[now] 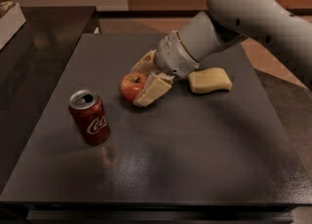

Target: Move apple near coke can

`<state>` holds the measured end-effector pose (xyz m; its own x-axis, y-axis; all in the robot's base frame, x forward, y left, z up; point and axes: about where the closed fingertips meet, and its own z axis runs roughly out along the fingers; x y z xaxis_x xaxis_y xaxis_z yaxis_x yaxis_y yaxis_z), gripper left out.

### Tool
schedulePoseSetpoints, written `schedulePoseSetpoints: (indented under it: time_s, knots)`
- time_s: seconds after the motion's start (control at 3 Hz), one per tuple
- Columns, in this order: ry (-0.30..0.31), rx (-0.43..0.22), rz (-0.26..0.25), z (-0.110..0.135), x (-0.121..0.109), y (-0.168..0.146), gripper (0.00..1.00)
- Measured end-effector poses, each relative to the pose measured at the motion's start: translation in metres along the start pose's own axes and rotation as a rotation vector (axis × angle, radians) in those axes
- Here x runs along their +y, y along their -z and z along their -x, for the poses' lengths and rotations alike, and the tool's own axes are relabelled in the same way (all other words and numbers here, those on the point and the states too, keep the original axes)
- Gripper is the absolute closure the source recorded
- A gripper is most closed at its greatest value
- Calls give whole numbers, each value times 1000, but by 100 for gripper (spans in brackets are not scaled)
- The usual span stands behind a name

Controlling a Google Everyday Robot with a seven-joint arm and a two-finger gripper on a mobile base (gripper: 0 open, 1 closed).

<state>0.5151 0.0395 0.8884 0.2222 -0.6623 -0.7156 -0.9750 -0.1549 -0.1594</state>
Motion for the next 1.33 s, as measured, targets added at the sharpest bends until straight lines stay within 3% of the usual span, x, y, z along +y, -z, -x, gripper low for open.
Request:
schedulePoseSetpoints:
  time_s: [0.67,1.33]
  knots:
    - [37,14,63,7,24,-12,100]
    - [38,20,100,7,40,-26,60]
